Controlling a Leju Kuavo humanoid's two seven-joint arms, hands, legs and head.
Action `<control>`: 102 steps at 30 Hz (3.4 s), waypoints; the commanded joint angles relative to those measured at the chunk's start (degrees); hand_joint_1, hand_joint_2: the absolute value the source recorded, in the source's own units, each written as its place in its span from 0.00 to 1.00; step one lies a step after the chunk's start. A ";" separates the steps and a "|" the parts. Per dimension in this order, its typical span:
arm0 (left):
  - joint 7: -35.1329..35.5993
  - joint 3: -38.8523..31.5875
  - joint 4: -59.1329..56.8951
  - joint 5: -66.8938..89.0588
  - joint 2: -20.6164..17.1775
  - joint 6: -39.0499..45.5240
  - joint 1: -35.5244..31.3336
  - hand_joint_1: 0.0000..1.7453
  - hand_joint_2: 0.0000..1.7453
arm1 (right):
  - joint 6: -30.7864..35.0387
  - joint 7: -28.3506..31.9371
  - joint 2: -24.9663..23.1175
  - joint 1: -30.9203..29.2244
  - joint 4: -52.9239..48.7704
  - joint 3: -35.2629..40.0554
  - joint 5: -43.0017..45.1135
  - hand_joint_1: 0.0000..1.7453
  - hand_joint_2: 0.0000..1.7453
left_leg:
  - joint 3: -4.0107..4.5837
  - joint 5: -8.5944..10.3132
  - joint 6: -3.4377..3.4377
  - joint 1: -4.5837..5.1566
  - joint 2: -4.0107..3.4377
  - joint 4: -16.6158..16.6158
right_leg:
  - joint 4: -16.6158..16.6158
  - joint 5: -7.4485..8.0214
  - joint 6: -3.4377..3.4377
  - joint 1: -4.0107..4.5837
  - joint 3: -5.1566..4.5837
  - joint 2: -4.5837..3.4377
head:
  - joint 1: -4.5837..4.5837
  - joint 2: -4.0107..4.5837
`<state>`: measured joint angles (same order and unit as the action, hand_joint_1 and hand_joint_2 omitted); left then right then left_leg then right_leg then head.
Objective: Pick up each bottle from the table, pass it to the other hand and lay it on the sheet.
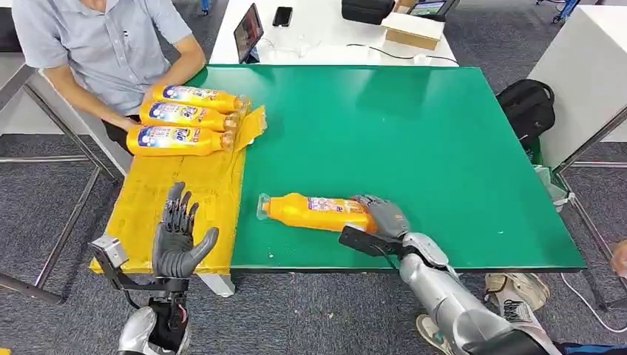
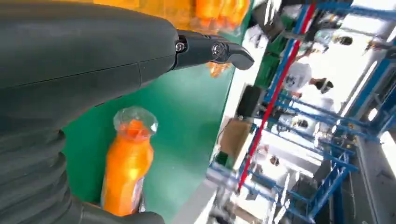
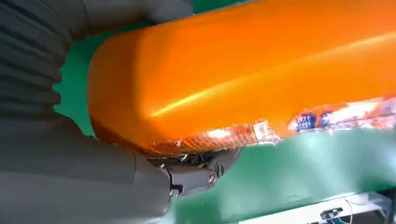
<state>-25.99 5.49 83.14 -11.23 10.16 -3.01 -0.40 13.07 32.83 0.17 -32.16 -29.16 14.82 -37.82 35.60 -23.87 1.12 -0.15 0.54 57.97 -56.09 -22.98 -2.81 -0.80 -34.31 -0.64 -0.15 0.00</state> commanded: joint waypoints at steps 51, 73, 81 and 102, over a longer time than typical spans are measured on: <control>-0.06 17.79 -1.41 20.83 -2.56 7.62 -1.86 0.00 1.00 | 11.59 7.17 -10.25 21.47 -33.47 10.38 27.92 1.00 1.00 | 0.08 -0.16 -0.10 -0.03 0.03 -0.08 | 0.05 -0.22 0.10 0.03 -0.09 0.08 | 0.00 0.00; -2.73 20.36 6.61 3.65 -4.64 -5.89 -1.62 0.00 1.00 | 15.79 7.17 -7.07 18.97 -24.33 26.18 28.20 1.00 1.00 | 0.28 -0.08 -0.07 -0.05 0.07 -0.06 | 0.06 -0.14 0.05 0.05 -0.27 0.09 | 0.00 0.00; -2.74 21.68 7.38 3.96 -5.33 -6.81 -1.63 0.00 1.00 | 17.09 7.17 -6.85 18.36 -23.76 27.42 27.69 1.00 1.00 | 0.15 -0.13 -0.09 -0.04 0.08 -0.06 | 0.06 -0.20 0.08 0.04 -0.13 0.13 | 0.00 0.00; 6.58 21.21 -1.30 0.86 -6.08 -7.91 -3.82 1.00 1.00 | 24.45 7.17 -6.69 16.40 -20.49 32.88 25.55 1.00 1.00 | 0.24 -0.07 -0.08 0.00 0.05 -0.09 | 0.04 -0.14 0.05 0.00 -0.26 0.08 | 0.00 0.00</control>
<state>-20.55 25.18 87.87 -10.12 5.55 -10.77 -1.51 37.22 39.36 -7.34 -13.06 -53.55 42.58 -11.56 36.08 -23.89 1.09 -0.15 0.60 57.96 -56.11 -23.05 -2.85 -0.82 -34.81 -0.64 -0.15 0.00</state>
